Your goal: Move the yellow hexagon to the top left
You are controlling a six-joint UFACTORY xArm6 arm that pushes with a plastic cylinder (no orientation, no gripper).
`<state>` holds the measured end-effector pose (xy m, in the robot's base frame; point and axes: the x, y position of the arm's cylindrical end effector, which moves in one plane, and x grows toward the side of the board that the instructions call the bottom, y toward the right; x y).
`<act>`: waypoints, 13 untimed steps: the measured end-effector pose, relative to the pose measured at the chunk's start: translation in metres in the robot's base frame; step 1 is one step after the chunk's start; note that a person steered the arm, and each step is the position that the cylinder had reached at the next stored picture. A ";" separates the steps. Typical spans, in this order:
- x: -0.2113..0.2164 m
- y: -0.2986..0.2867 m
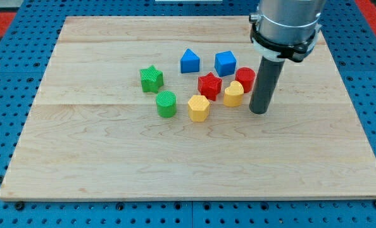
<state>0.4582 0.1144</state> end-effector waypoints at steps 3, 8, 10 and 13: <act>0.000 -0.049; 0.043 -0.201; 0.079 -0.237; -0.008 -0.317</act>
<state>0.4498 -0.2024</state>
